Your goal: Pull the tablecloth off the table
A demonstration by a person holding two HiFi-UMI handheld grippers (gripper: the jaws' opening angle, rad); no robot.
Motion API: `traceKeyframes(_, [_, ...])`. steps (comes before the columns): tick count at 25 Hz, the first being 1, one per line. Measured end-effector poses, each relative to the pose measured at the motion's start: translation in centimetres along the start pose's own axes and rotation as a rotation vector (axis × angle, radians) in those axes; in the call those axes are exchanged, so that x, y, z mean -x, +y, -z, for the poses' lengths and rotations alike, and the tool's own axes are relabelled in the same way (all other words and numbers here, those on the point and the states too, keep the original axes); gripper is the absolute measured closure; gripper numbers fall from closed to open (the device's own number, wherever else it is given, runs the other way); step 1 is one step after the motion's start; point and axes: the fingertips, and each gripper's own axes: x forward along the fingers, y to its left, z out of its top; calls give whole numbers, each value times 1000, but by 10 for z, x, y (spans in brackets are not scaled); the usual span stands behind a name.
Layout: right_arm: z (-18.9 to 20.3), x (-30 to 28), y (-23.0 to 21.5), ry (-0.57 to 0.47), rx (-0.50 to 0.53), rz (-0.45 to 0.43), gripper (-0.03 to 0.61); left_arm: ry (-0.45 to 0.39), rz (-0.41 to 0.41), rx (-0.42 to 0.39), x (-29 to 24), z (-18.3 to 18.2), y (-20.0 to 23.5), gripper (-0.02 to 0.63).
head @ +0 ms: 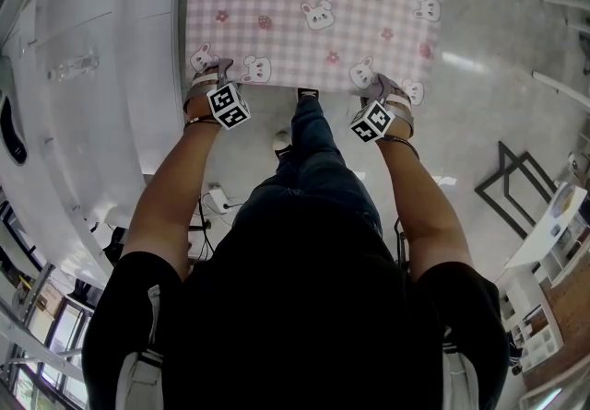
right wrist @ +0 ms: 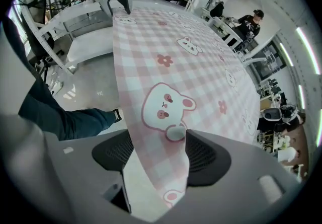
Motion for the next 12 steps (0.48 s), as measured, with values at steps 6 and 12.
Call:
traceKeyframes(6, [-5, 6, 1, -25, 44, 7, 351, -5, 26, -12, 8, -2, -5, 485])
traceKeyframes(12, [-3, 14, -4, -24, 74, 17, 475, 5, 36, -1, 19, -6, 1, 574])
